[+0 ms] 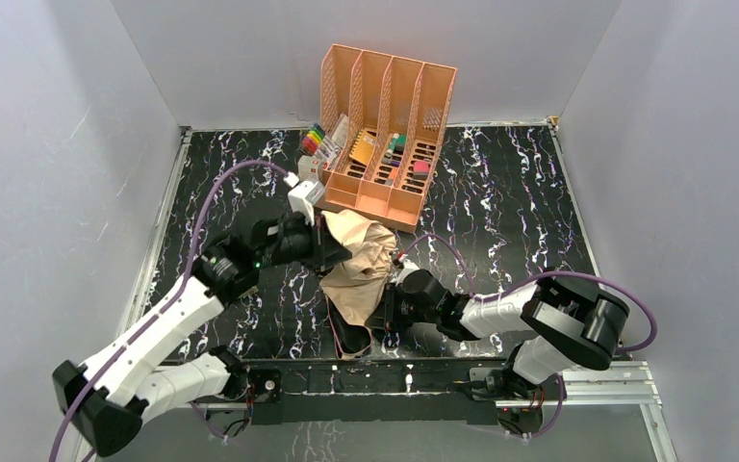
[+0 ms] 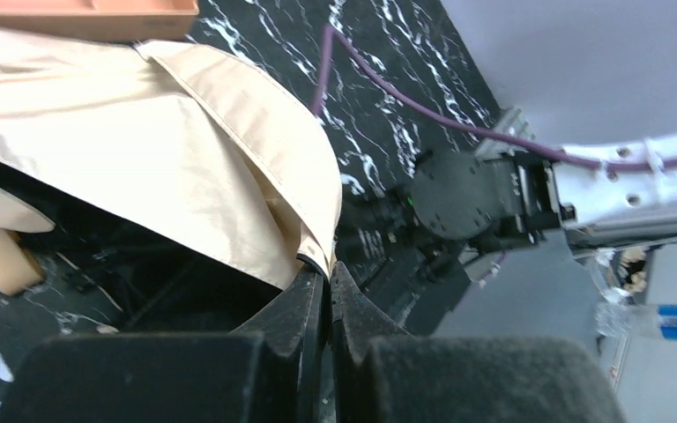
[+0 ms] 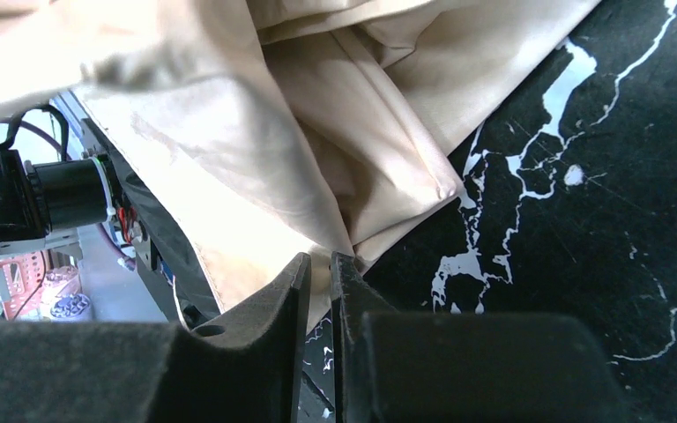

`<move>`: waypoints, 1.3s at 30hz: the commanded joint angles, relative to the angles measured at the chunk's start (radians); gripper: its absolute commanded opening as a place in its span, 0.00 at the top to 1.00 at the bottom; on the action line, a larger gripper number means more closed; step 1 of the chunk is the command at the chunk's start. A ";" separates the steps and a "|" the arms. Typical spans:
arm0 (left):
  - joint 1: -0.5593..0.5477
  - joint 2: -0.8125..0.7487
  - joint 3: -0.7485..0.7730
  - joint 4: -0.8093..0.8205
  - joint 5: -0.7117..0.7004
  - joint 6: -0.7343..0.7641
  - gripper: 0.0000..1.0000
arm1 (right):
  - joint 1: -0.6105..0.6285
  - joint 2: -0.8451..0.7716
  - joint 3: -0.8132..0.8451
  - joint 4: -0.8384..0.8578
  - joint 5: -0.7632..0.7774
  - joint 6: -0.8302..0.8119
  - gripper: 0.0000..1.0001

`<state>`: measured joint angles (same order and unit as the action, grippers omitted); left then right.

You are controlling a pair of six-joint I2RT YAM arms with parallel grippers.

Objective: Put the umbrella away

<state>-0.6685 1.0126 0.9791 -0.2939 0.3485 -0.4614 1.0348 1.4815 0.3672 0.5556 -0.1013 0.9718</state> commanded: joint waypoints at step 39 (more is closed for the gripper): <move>-0.548 -0.127 -0.837 0.633 -0.263 -0.406 0.34 | -0.006 -0.578 0.196 -0.534 0.163 -0.227 0.63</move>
<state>-1.2095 0.8867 0.1673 0.3149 0.0887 -0.8597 1.0336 0.8795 0.4751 -0.0574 0.1055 0.8181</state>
